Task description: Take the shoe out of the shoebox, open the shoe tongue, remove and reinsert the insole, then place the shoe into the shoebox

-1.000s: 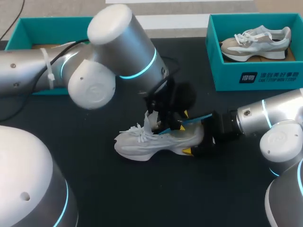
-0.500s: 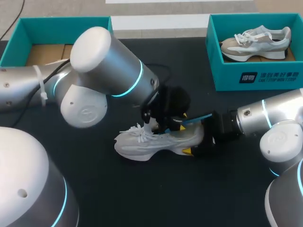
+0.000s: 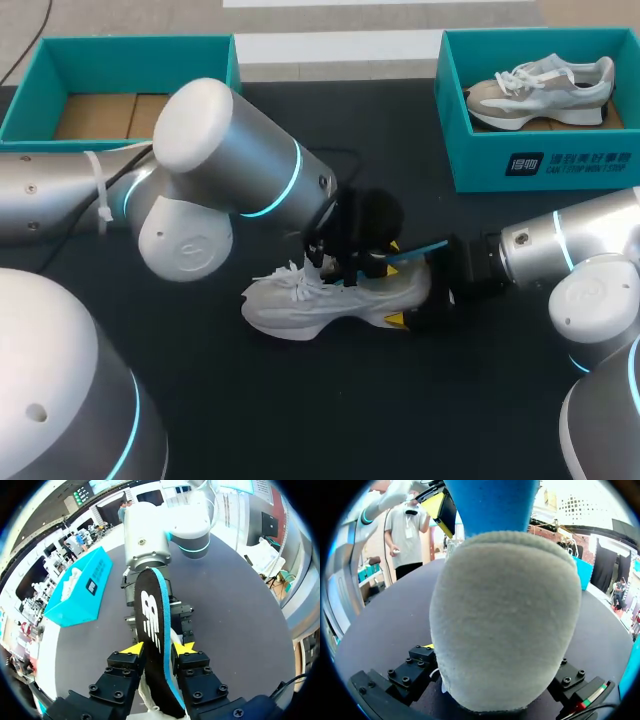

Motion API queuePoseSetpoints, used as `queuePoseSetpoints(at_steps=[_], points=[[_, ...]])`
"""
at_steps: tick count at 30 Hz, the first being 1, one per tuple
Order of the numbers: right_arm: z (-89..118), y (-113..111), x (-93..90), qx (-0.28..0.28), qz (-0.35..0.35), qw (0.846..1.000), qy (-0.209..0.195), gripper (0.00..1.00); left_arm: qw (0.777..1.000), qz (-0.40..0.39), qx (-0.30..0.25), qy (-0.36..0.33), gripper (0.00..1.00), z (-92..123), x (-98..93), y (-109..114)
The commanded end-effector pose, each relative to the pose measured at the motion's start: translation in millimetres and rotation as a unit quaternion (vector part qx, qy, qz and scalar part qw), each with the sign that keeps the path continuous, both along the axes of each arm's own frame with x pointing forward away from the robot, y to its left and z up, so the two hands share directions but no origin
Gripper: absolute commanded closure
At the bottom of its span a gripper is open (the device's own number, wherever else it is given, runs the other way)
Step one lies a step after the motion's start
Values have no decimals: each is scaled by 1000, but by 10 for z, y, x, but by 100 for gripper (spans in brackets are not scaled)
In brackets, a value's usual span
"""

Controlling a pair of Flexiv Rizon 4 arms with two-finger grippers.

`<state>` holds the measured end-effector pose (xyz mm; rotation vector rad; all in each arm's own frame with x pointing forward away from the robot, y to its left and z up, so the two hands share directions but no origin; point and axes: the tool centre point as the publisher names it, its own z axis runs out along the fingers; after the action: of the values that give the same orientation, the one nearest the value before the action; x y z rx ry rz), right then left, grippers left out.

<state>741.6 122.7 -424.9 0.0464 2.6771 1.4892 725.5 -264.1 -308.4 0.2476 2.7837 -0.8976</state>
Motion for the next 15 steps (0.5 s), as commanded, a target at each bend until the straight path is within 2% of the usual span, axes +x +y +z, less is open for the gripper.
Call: queuePoseSetpoints(at_steps=[1, 3, 4, 5, 6, 10, 15], points=[[-16, 9, 5, -1, -1, 1000, 0, 100, 1000, -2, -4, 3, 69, -69, 64, -67], [-16, 9, 5, -1, -1, 1000, 0, 100, 1000, -2, -2, 4, 71, -88, 76, -97], [-16, 9, 5, -1, -1, 1000, 0, 100, 1000, -3, -1, 5, 76, -98, 79, -106], [-16, 9, 5, -1, -1, 1000, 0, 100, 1000, -5, 0, 8, 85, -107, 81, -113], [-16, 9, 5, -1, -1, 1000, 0, 100, 1000, -6, 0, 10, 100, -113, 81, -118], [-16, 9, 5, -1, -1, 1000, 0, 100, 1000, -10, 0, 12, 100, -102, 38, -97], [-16, 9, 5, -1, -1, 1000, 0, 100, 1000, -18, -10, 9, 100, 55, -14, -10]])
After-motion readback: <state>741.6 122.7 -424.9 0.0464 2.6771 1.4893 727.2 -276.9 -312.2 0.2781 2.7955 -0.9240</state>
